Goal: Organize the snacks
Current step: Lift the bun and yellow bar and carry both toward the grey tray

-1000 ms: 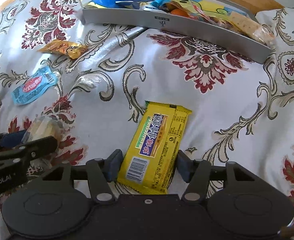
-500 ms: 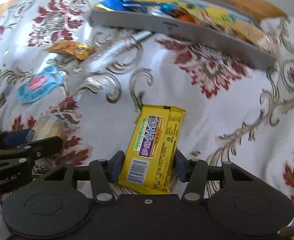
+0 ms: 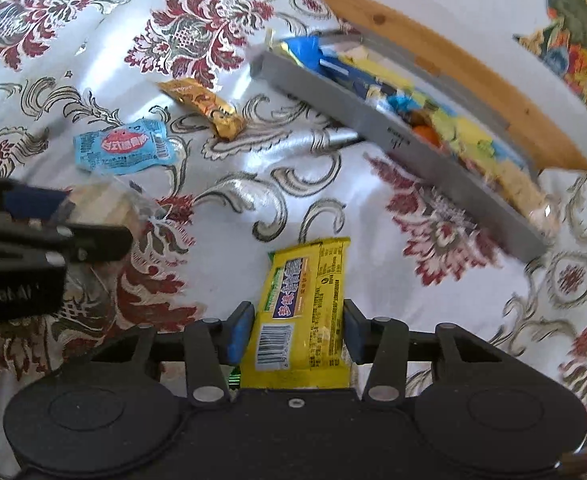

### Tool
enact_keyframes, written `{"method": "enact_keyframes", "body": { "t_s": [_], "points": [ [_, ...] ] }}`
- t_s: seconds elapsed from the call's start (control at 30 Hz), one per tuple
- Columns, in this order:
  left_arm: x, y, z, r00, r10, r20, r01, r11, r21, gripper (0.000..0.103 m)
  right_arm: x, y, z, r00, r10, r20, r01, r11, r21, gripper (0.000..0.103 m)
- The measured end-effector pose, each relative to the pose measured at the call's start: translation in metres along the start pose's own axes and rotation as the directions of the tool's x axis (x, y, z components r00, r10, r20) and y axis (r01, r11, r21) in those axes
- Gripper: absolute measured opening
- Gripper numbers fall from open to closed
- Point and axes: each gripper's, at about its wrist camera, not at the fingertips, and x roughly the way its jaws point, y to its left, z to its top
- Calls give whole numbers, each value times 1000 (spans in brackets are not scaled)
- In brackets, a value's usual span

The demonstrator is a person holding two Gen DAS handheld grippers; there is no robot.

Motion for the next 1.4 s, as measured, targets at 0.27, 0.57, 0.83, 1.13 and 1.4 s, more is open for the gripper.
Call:
{"method": "enact_keyframes", "body": {
  "t_s": [0.27, 0.57, 0.83, 1.13, 1.4],
  "points": [
    [-1, 2, 0, 1000, 4, 8, -4, 1000, -6, 50, -1, 8, -2, 1000, -28, 7, 29, 997, -73, 47],
    [-2, 3, 1, 1000, -11, 24, 12, 1000, -17, 50, 1, 35, -12, 989, -138, 57, 149, 936, -318, 46],
    [-2, 2, 3, 999, -26, 40, 27, 999, -19, 50, 0, 37, -13, 979, -183, 90, 203, 912, -357, 46],
    [-2, 3, 4, 999, -27, 42, 29, 999, -27, 50, -3, 35, -11, 977, -188, 103, 212, 919, -332, 46],
    [-2, 3, 4, 999, -23, 42, 24, 999, -28, 50, -5, 33, -10, 973, -199, 119, 227, 922, -315, 46]
  ]
}}
